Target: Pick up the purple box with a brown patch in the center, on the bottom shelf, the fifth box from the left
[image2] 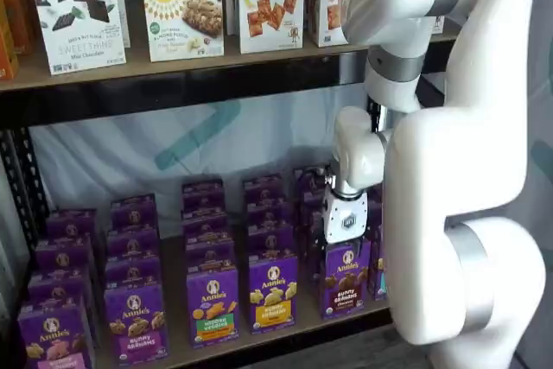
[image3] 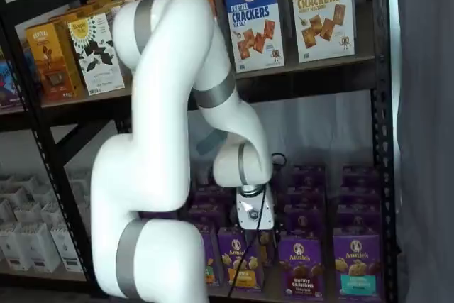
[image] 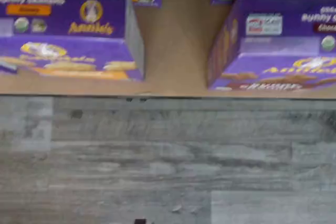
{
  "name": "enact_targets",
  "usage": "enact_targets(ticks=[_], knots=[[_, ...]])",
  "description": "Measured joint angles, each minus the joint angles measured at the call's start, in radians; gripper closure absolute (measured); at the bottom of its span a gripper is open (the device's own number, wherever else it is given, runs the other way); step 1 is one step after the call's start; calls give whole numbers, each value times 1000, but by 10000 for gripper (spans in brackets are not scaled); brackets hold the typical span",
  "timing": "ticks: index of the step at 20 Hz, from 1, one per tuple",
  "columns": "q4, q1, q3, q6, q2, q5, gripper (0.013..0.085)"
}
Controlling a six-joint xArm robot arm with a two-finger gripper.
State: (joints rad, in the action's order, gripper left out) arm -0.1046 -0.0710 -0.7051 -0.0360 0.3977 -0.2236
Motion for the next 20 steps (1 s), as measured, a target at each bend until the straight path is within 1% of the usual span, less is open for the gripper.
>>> enact_targets(ticks=[1,3,6,8,9,13,14,17,18,20], knots=[[-13,-10,-18,-3,15,-1,130],[-20,-30,-62,10,48,-3,130],[-15,-53,-129,39,97,-22,130],[-20,-68,-179,49,136,-29,130],[-13,-74,-209,62,158,-36,130],[38,-88,-303,125,225,-66,130],[45,-91,-323,135,239,-72,130],[27,-101,-365,129,267,-83,130],[43,-104,-375,147,274,-88,130],[55,-110,-391,164,283,-95,130]])
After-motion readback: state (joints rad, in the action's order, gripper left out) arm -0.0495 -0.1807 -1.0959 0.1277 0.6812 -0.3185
